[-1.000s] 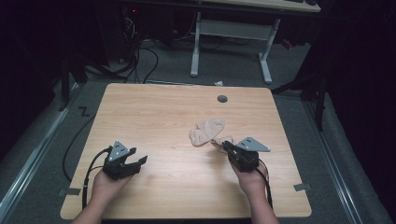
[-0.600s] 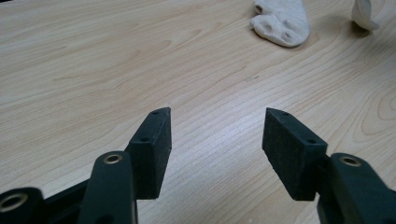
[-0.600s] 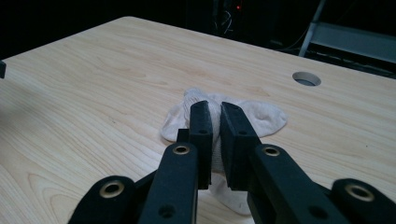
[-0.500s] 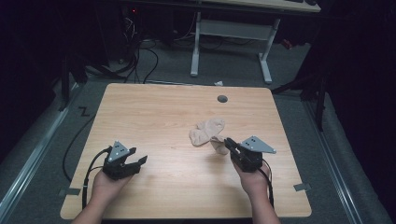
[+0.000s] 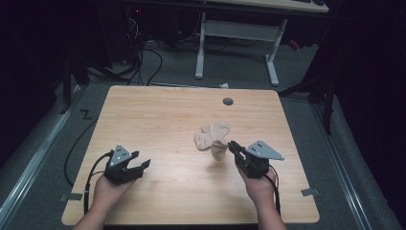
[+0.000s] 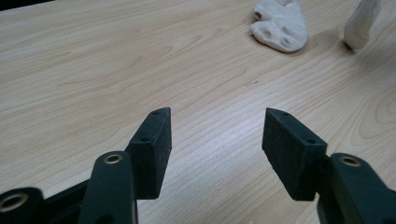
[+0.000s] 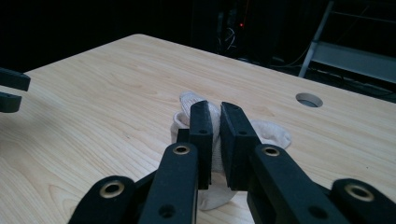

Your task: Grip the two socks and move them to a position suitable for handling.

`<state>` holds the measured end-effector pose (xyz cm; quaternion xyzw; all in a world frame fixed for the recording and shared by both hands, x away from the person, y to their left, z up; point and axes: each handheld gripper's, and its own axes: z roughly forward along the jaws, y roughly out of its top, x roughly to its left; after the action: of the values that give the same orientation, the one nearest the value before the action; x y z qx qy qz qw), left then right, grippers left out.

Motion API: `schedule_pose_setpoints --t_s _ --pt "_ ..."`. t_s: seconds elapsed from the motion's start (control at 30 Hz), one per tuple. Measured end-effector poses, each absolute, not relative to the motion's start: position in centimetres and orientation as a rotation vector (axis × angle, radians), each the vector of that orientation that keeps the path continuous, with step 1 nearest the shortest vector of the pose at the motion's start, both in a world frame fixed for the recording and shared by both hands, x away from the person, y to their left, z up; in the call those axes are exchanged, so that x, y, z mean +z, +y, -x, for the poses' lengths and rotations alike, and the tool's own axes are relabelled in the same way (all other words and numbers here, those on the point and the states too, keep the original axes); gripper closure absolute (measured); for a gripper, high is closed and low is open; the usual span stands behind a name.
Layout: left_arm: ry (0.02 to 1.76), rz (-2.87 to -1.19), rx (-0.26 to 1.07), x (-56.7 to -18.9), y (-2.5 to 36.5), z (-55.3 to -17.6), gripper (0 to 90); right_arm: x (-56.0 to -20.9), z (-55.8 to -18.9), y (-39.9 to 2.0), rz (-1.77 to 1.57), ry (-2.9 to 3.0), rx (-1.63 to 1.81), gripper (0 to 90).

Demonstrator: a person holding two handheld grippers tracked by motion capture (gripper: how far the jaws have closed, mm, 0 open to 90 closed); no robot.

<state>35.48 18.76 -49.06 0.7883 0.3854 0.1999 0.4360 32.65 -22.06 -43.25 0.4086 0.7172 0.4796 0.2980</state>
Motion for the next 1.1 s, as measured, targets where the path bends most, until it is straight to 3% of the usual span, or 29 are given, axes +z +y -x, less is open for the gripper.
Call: schedule_pose_setpoints --t_s 1.1 --pt "0.945 -1.951 0.503 -48.9 18.8 -35.4 42.9 -41.9 -29.0 -16.0 -0.908 2.026 1.422 84.1"
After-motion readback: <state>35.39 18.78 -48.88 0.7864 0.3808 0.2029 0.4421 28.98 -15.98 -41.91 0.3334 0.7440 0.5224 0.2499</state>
